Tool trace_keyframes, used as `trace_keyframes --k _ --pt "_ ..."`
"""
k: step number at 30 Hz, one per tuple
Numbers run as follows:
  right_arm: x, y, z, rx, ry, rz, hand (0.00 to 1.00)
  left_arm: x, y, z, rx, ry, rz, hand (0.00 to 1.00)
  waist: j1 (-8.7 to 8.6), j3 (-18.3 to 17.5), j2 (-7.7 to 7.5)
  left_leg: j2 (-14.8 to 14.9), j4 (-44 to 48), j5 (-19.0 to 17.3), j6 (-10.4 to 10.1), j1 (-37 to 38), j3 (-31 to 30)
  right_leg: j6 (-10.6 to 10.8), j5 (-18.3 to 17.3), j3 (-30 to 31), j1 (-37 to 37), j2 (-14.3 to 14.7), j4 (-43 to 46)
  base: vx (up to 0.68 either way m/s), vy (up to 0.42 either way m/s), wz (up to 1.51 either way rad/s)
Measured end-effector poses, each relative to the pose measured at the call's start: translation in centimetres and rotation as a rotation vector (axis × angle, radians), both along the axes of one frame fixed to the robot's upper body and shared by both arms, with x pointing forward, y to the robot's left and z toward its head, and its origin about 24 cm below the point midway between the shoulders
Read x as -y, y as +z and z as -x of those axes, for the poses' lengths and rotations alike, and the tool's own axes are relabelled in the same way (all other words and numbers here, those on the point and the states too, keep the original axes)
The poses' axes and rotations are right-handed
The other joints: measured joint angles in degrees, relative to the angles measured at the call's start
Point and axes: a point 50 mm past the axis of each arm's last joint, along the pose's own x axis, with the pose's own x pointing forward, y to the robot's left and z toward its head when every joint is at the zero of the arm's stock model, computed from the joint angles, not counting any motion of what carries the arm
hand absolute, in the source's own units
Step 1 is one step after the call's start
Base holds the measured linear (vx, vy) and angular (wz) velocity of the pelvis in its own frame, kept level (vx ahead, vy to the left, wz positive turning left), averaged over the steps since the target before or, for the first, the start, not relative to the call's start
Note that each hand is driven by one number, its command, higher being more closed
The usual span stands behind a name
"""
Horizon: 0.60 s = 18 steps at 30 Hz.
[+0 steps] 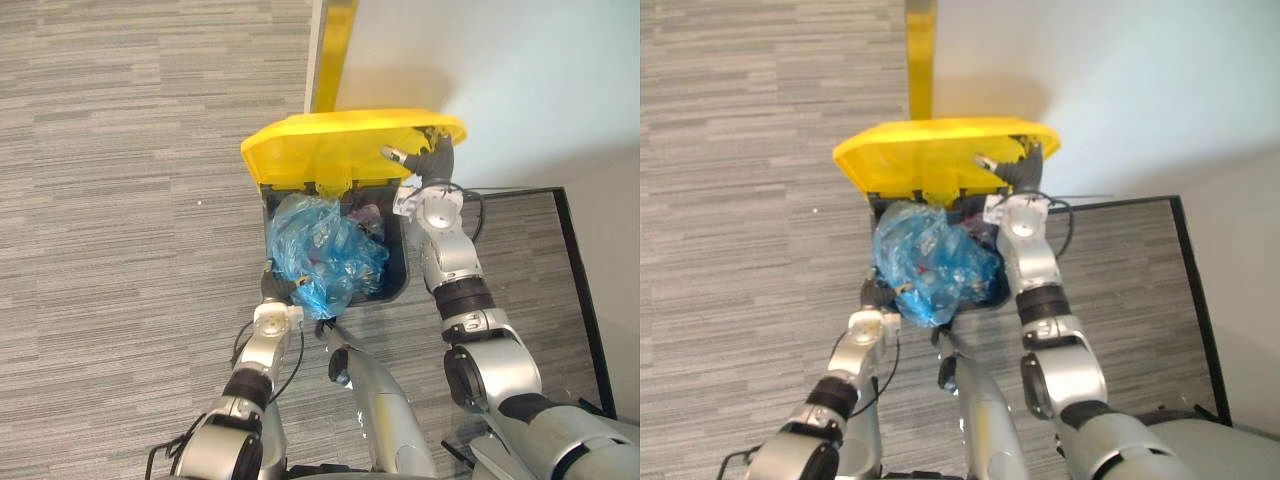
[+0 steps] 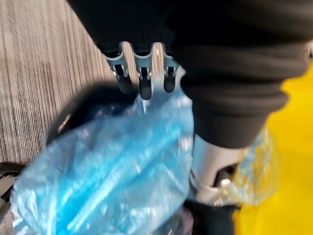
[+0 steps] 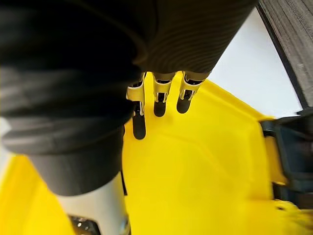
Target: Gather rubbish on tea table into small bin, then transfer packed bag to large trash can.
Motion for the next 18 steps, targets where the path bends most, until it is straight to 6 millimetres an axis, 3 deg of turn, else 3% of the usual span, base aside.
trace_keyframes --k 2,6,8,9,14,15,16,17,18 --pt "0.4 -2.9 0.8 -0.081 -0.001 0.037 0.0 -0.8 -0.9 1.4 -0.015 0.028 0.05 0.0 0.79 -1.12 1.21 -0.13 -1.2 0.51 0.04 2.02 -0.19 -0.03 -0.5 -0.61 1.77 -0.28 0.05 0.02 -0.017 0.11" --pt "0.5 -8.2 3.0 -0.227 0.018 0.036 0.0 -2.4 -2.9 4.3 -0.068 0.072 0.098 0.0 1.81 -4.27 1.83 -1.03 -3.17 1.0 0.76 5.4 -0.14 -0.1 -1.05 -0.45 4.29 -0.99 0.12 0.0 0.011 0.06" --pt "0.3 -9.6 3.7 -0.265 0.028 0.064 0.0 -3.0 -3.6 5.2 -0.094 0.082 0.099 0.0 2.1 -4.63 1.92 -1.26 -3.54 1.05 0.86 6.7 0.09 -0.09 -1.04 -0.26 5.33 -1.2 0.19 -0.02 0.013 -0.05" --pt "0.0 -11.2 4.7 -0.315 0.047 0.057 0.0 -3.9 -5.0 6.8 -0.155 0.105 0.101 0.0 2.14 -5.22 1.8 -1.8 -4.19 1.13 1.0 8.52 0.53 -0.07 -1.06 0.46 6.37 -1.38 0.3 -0.04 0.021 -0.12" --pt "-0.9 -14.6 7.1 -0.416 0.087 0.064 0.0 -5.3 -9.3 10.7 -0.376 0.187 0.133 0.0 2.18 -6.09 1.58 -2.49 -4.19 1.12 0.98 11.97 3.58 0.55 -0.68 3.29 7.8 -1.4 1.03 -0.08 0.03 -0.32" --pt "-0.9 -16.3 8.5 -0.473 0.092 0.05 0.0 -5.6 -10.5 12.1 -0.446 0.228 0.154 0.0 1.96 -6.97 1.17 -2.94 -4.29 1.13 0.99 12.8 4.63 2.08 -0.49 4.17 7.95 -1.59 1.2 -0.11 0.031 -0.37" --pt "-0.7 -17.2 9.3 -0.504 0.091 0.051 0.0 -5.8 -10.7 12.2 -0.463 0.237 0.153 0.0 1.71 -7.24 0.7 -3.39 -4.72 1.41 1.31 13.24 4.93 3.84 -1.41 4.2 7.96 -1.94 0.86 -0.13 0.037 -0.39" --pt "-0.6 -18.2 10.2 -0.535 0.088 0.064 0.0 -5.9 -11.1 12.6 -0.488 0.247 0.158 0.0 1.56 -7.42 0.48 -3.69 -6.19 2.41 1.57 14.06 4.86 7.19 -3.9 3.63 8.12 -2.31 0.83 -0.14 -0.05 -0.21" --pt "-0.3 -19.7 11.8 -0.59 0.081 0.057 0.0 -6.2 -11.6 13.3 -0.524 0.266 0.157 0.0 0.73 -7.63 1.48 -1.71 -9.9 5.75 0.32 15.25 6.1 4.3 -6.14 2.82 5.28 -3.79 12.32 -0.16 -0.083 -0.05"
